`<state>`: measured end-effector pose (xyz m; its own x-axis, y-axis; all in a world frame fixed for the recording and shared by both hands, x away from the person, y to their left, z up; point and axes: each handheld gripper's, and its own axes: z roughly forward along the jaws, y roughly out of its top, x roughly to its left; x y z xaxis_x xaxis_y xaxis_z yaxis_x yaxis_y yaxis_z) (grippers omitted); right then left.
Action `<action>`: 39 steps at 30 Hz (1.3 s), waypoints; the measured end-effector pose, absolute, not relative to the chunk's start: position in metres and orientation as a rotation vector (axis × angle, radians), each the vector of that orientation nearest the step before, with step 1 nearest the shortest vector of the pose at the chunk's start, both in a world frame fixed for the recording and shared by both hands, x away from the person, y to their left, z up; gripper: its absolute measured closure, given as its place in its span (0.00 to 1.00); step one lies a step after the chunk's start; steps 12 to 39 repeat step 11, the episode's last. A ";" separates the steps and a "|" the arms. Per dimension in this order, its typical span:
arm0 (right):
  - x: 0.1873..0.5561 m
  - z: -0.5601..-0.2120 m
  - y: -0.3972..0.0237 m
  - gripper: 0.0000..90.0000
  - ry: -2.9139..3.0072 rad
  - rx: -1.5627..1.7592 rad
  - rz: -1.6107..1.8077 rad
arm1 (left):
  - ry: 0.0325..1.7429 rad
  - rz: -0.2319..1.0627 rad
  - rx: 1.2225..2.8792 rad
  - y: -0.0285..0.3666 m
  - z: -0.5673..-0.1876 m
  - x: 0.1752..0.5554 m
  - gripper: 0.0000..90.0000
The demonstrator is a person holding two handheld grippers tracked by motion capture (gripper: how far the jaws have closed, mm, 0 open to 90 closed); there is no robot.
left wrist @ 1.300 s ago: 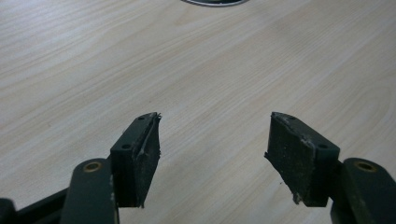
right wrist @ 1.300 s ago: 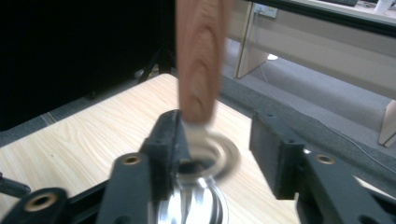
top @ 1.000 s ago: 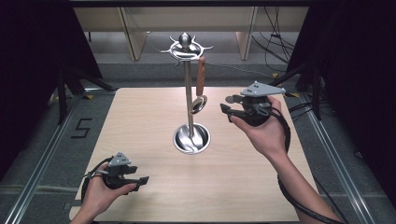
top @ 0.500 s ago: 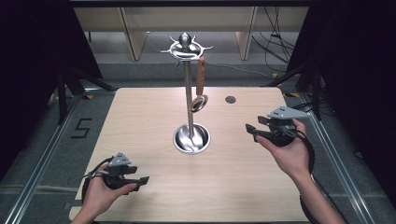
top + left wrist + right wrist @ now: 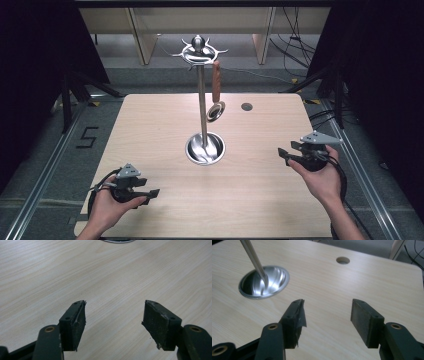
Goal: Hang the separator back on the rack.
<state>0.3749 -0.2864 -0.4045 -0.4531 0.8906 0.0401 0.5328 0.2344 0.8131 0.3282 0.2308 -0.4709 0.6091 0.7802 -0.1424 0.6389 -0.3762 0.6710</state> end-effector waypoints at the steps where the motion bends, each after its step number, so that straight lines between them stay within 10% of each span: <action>1: 0.374 -0.408 -0.288 0.50 2.075 1.316 1.094 | 1.116 0.254 2.126 0.231 -0.471 0.328 0.38; 39: 0.370 -0.435 -0.303 0.52 2.040 1.380 1.099 | 1.111 0.273 2.125 0.232 -0.470 0.330 0.38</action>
